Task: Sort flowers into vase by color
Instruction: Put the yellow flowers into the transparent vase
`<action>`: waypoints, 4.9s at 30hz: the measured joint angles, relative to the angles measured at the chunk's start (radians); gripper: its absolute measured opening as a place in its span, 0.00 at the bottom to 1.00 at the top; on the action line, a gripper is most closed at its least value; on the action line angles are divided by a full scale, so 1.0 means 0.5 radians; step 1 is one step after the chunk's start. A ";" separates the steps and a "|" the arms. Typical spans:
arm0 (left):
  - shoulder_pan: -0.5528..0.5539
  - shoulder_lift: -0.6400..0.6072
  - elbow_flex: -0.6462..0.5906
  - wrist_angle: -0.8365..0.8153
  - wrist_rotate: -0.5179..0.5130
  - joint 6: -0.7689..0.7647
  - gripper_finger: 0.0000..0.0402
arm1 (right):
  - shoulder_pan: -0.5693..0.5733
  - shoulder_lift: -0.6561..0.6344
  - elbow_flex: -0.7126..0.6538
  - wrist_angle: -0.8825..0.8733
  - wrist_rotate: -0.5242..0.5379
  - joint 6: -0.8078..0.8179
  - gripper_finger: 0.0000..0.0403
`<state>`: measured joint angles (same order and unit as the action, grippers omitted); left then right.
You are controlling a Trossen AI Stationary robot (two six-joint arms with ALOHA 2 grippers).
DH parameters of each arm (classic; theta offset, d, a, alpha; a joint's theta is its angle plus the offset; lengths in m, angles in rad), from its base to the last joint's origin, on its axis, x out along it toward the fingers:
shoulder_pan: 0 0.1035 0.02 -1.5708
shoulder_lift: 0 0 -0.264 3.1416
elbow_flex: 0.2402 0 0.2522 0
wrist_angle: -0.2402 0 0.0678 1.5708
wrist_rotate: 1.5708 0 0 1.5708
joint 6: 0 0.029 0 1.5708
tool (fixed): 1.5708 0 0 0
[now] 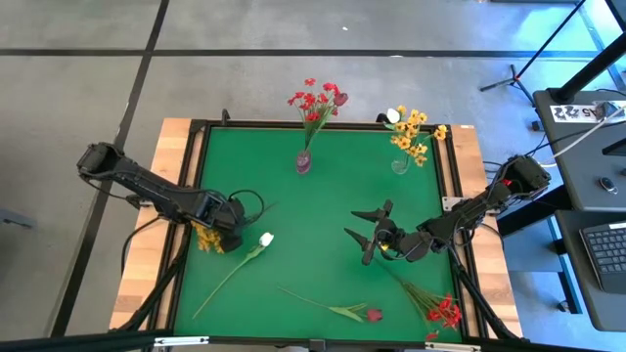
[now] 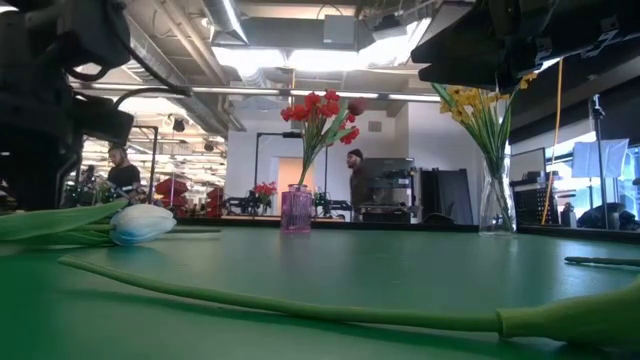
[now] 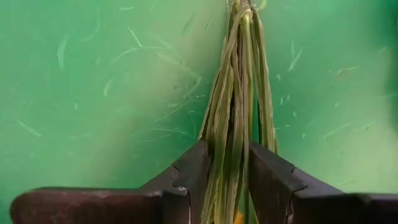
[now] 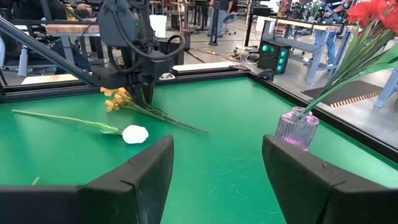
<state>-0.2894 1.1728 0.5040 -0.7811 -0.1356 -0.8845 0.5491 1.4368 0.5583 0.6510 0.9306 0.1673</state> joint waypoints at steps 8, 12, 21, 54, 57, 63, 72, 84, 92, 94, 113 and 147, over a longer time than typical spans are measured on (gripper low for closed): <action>0.002 0.000 -0.007 0.001 -0.034 0.010 0.17 | -0.001 0.000 0.000 0.000 0.000 -0.001 0.60; 0.002 0.000 -0.007 0.002 -0.073 0.087 0.05 | -0.001 0.000 0.000 0.000 0.000 0.000 0.60; 0.002 -0.001 0.183 -0.007 -0.194 0.350 0.01 | -0.082 0.000 0.000 0.005 -0.003 0.016 0.60; 0.282 -0.001 0.789 0.132 -0.211 0.850 0.00 | -0.406 0.425 1.127 -0.855 -0.272 -1.513 0.60; 0.282 -0.001 0.789 0.169 -0.211 0.850 0.00 | -0.406 0.598 1.275 -0.943 -0.207 -1.643 0.60; 0.282 -0.001 0.789 0.199 -0.209 0.850 0.00 | -0.408 0.861 1.438 -0.953 -0.113 -1.826 0.60; 0.264 -0.001 0.789 0.388 -0.047 0.889 0.00 | -0.447 0.954 1.473 -0.945 -0.063 -1.854 0.60; 0.234 -0.001 0.789 0.442 0.056 0.900 0.00 | -0.445 0.954 1.474 -0.941 0.022 -1.852 0.47; 0.238 -0.001 0.790 0.441 0.046 0.901 0.00 | -0.445 0.954 1.474 -0.944 0.020 -1.848 0.23; 0.238 -0.001 0.789 0.441 0.045 0.901 0.00 | -0.445 0.954 1.474 -0.950 0.019 -1.848 0.18; 0.237 -0.005 0.818 0.418 -0.134 1.113 0.22 | -0.443 0.951 1.472 -1.230 0.002 -1.702 0.05; 0.008 -0.339 1.208 0.169 -0.950 1.405 0.40 | -0.223 0.231 1.473 -2.269 0.057 -0.441 0.05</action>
<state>-0.2852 1.0033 1.1080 -0.6966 -0.6106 -0.1821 0.4375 1.5523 1.2949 -0.4836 0.9591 -0.0531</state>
